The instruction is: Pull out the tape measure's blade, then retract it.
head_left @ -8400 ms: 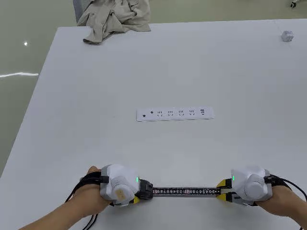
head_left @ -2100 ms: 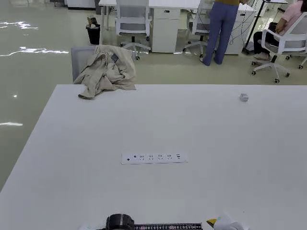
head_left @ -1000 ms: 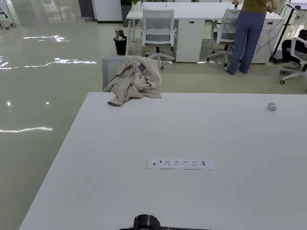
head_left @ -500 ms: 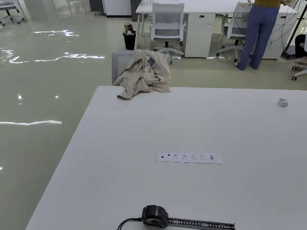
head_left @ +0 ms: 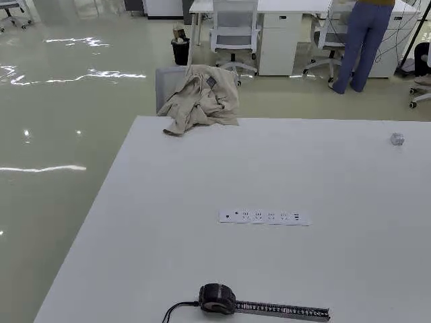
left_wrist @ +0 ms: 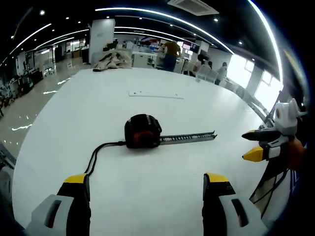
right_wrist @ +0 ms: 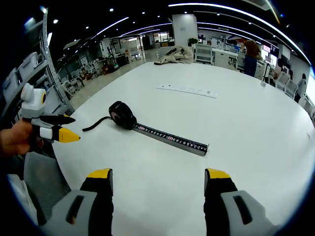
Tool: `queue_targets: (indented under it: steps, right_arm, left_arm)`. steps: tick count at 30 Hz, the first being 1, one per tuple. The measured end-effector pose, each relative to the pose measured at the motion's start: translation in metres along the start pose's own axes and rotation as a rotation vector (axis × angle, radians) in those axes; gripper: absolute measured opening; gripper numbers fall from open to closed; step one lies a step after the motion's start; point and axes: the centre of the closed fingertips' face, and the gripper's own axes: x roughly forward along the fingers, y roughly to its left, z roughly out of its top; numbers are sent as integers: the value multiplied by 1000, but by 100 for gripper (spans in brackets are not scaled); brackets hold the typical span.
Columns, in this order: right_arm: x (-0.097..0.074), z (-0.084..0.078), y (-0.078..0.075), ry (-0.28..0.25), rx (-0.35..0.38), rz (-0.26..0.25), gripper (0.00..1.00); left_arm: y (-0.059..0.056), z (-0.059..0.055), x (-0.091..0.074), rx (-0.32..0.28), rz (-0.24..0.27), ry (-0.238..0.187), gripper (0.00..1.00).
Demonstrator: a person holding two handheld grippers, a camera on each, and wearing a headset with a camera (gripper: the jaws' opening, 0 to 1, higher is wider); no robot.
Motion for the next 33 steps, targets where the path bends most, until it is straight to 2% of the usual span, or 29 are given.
queue_targets:
  steps: [5,14,16,18,24,27,33]
  right_arm:
    - [-6,-2,3,4,12,-4,80]
    - [-15,-13,15,30,23,6,83]
    - [-16,-14,16,31,24,6,83]
    - [-16,-16,16,36,28,6,84]
    - [-19,-9,15,23,24,-3,84]
    - [-19,-8,13,20,23,-6,84]
    - [-18,-7,13,15,24,-11,84]
  left_arm:
    - [2,1,-3,-18,28,6,98]
    - [-2,5,-10,-16,50,7,98]
    - [-3,9,-12,-34,51,-15,98]
    - [-3,10,-13,-33,51,-14,98]
    - [-5,15,-13,-36,52,-35,98]
    - [-7,14,-11,-20,49,-21,98]
    - [-8,18,-10,-12,47,-21,97]
